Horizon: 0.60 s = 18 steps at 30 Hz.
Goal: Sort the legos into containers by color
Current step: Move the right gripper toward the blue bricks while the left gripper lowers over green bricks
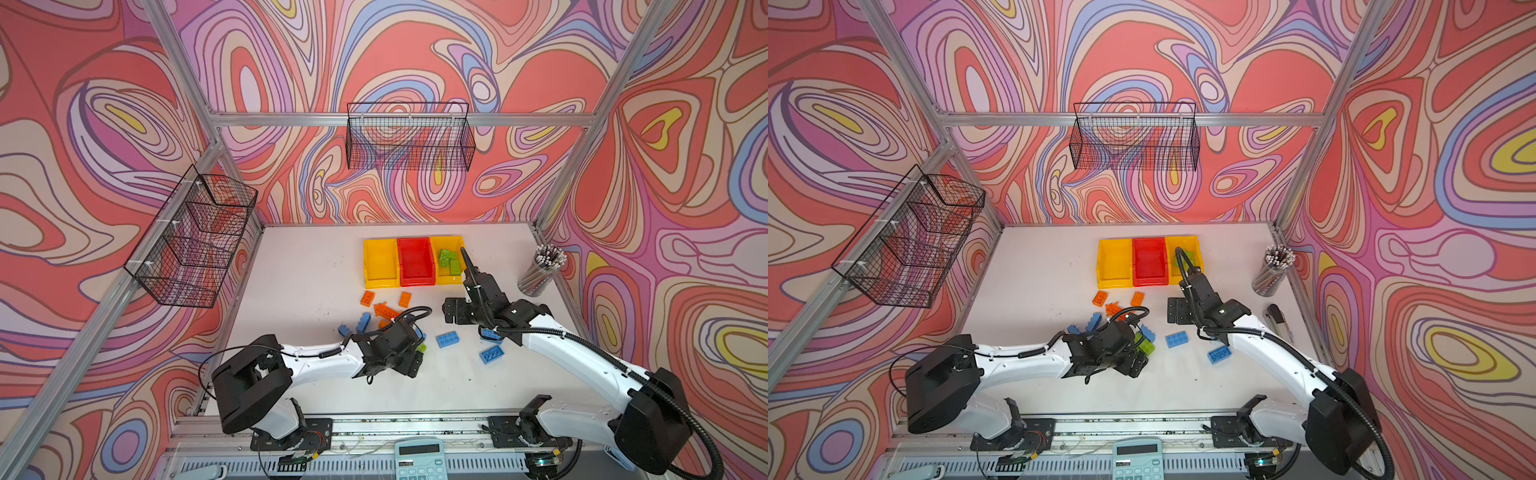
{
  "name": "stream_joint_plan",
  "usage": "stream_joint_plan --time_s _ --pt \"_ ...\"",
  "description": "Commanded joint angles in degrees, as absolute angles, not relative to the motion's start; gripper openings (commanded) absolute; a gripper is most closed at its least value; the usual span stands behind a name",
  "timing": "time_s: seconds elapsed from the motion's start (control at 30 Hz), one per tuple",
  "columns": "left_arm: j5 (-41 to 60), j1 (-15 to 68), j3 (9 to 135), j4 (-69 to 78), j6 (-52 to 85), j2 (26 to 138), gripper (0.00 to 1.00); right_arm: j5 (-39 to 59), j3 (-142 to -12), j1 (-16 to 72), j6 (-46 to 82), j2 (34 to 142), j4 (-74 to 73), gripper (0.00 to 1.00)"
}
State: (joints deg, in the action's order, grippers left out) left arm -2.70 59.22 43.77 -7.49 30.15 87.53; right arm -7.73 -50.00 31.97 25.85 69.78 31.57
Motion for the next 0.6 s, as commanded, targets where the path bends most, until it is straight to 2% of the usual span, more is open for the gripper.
stream_joint_plan --time_s 0.0,0.23,0.57 --pt "-6.1 59.4 46.0 -11.2 26.7 89.6 0.85 -8.9 -48.8 32.1 26.5 67.9 32.9 0.98" --pt "-8.9 59.4 47.4 -12.2 21.7 91.8 0.77 -9.9 -48.6 32.1 26.5 65.8 33.8 0.98" --pt "-7.6 59.3 47.2 -8.8 18.0 93.6 0.76 -10.9 -48.5 32.1 26.5 64.5 35.1 0.98"
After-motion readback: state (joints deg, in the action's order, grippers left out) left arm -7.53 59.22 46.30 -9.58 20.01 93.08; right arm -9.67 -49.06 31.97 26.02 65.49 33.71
